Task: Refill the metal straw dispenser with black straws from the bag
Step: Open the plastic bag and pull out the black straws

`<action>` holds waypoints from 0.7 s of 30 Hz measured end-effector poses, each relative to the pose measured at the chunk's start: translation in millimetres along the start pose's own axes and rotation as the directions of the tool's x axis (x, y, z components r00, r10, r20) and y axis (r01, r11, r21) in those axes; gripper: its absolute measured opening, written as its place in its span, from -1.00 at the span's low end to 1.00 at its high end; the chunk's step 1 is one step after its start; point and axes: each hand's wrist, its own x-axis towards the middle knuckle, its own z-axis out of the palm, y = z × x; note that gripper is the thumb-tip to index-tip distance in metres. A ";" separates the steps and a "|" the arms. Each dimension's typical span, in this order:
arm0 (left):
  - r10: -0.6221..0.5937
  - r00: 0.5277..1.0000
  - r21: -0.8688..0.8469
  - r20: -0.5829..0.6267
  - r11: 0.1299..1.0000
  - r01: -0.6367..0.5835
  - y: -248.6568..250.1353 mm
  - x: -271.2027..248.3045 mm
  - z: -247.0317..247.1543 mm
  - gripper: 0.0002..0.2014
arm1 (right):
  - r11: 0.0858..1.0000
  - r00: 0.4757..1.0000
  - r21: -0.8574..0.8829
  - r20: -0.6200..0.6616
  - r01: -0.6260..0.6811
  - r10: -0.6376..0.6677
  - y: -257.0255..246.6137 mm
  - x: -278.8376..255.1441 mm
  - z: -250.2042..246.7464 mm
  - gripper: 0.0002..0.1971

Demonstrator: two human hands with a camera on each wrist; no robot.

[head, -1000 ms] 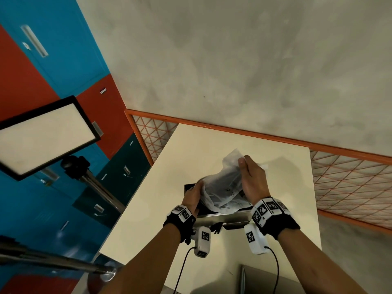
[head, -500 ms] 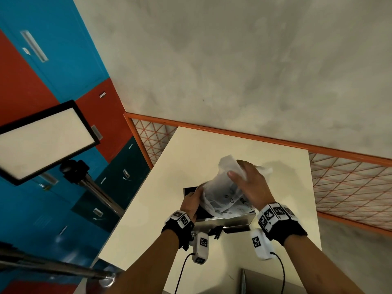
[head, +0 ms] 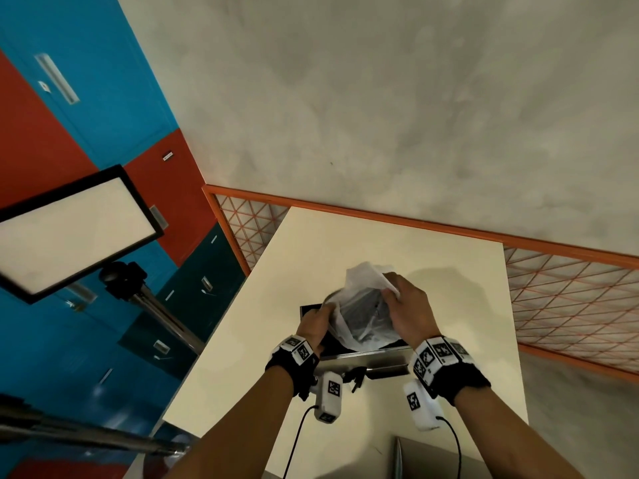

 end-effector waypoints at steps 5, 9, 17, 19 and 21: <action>-0.015 1.000 0.025 -0.008 1.000 0.015 4.3 2.5 -6.4 -0.50 | 0.999 0.999 -0.022 0.026 0.031 -0.030 -9.7 7.9 -2.5 -0.75; -0.041 0.999 -0.031 0.001 0.999 0.041 0.6 -0.2 -6.0 -0.53 | 1.000 0.999 0.005 0.043 0.016 -0.016 -12.5 9.0 -1.6 -0.77; -0.071 0.998 -0.040 0.001 0.997 0.071 -0.5 -7.2 -6.4 -0.33 | 0.997 0.997 0.080 0.082 0.007 -0.014 -18.2 9.2 -5.9 -0.79; -0.031 0.999 -0.031 0.009 0.999 0.032 -0.4 -11.2 -6.4 -0.44 | 1.000 0.998 0.029 0.059 -0.002 0.000 -8.9 10.1 -10.7 -0.74; 0.018 1.000 -0.038 0.025 0.999 -0.017 -5.5 -8.4 -4.8 -0.43 | 0.996 0.995 -0.040 0.064 -0.074 0.076 7.9 6.8 -15.2 -0.51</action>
